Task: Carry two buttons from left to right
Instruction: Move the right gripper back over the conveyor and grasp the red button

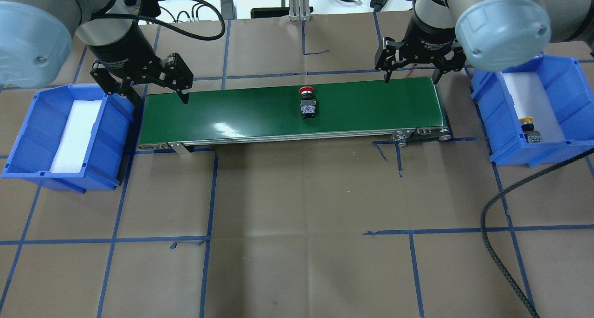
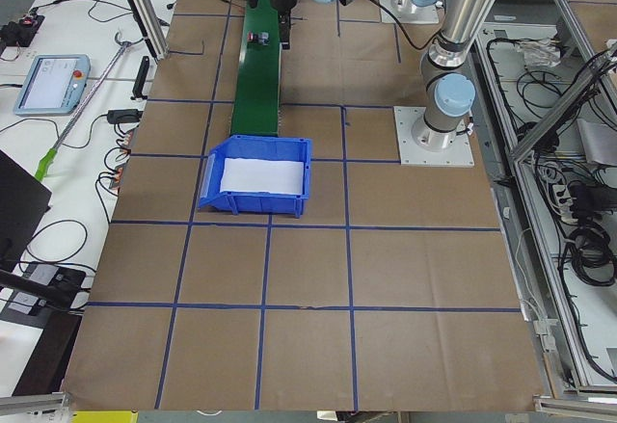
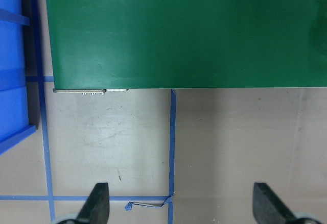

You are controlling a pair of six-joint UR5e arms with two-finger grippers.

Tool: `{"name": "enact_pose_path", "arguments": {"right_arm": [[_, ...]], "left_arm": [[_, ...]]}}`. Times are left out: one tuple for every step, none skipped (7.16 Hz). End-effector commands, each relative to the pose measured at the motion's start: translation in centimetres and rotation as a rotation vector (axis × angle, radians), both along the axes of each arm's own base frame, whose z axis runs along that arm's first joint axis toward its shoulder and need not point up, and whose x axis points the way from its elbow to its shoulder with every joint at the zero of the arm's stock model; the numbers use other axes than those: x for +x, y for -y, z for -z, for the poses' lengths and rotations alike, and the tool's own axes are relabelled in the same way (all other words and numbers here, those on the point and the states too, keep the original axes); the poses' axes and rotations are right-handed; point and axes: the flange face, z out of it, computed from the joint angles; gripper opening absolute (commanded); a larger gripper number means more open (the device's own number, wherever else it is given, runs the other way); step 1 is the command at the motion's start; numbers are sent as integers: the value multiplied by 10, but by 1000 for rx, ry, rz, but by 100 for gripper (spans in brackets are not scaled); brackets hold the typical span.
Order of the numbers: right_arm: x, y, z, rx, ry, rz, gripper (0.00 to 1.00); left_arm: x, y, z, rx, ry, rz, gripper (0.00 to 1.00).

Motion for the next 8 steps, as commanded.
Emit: {"name": "enact_pose_path", "arguments": {"right_arm": [[1,9,18,21,-4,1,100],[1,12,29,45,-4,32,100],[2,12,29,43,-1,48,100],[3,17,36,49,2,49,100],[2,21,37,40,1,46,100],[2,20,36,37,6,47,100],[3,21,35,34,11,47,100],[2,21,38,40,6,47,100]], "left_arm": [[0,0,0,0,0,0,100],[0,0,0,0,0,0,100],[0,0,0,0,0,0,100],[0,0,0,0,0,0,100],[0,0,0,0,0,0,100],[0,0,0,0,0,0,100],[0,0,0,0,0,0,100],[0,0,0,0,0,0,100]]}}
